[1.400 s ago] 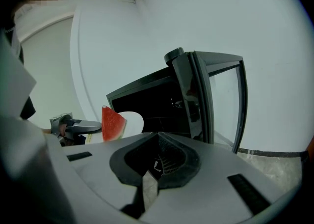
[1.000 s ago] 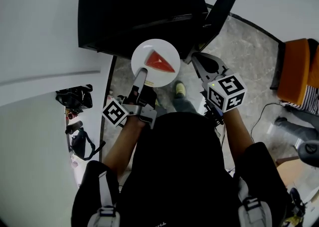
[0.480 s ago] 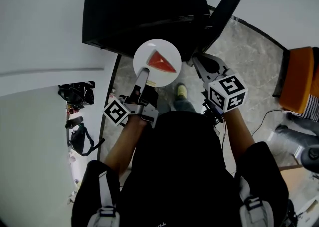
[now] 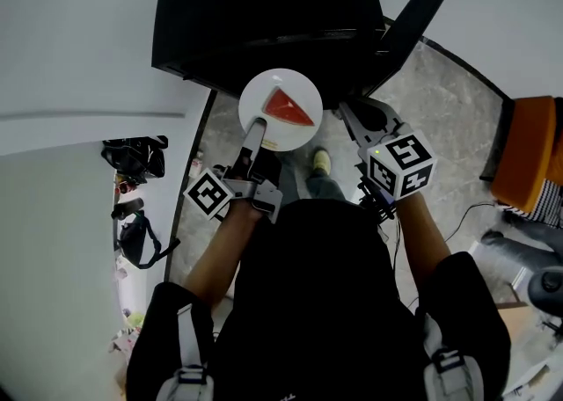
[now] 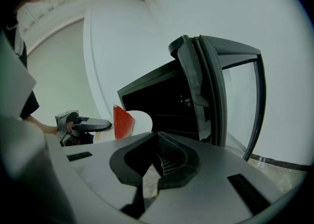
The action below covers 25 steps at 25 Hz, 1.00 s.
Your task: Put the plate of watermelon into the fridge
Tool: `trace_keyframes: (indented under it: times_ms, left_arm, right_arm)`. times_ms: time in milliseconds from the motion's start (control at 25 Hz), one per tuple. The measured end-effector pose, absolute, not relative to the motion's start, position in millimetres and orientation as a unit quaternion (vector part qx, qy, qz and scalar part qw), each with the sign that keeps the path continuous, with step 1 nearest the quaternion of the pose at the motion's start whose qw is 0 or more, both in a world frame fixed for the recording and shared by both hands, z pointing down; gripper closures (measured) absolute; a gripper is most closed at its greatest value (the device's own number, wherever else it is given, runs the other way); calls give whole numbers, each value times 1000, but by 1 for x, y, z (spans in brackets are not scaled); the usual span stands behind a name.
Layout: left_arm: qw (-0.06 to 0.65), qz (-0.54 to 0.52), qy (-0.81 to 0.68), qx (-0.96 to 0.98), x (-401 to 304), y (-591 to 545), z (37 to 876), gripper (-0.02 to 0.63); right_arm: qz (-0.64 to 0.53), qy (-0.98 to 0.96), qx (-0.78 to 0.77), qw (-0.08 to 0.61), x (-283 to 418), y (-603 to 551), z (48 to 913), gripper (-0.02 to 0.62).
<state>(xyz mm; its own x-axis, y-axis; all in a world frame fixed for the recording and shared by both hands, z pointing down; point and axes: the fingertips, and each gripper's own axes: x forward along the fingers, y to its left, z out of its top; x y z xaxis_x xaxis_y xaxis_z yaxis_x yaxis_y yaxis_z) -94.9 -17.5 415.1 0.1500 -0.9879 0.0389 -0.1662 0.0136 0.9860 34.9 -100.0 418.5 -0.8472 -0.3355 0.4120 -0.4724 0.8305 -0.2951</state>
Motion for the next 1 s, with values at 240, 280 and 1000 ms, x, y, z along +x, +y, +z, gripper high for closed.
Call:
trace_keyframes:
  times_ms: [240, 280, 1000]
  left_arm:
    - [502, -416, -510, 561, -92, -22, 424, 558]
    - [502, -416, -509, 561, -90, -21, 425, 558]
    - [497, -417, -516, 560, -100, -27, 447, 558]
  right_arm:
    - [198, -941, 209, 178, 34, -98, 427, 581]
    - [198, -941, 210, 178, 35, -97, 427, 582]
    - [199, -935, 230, 182, 40, -99, 442, 583]
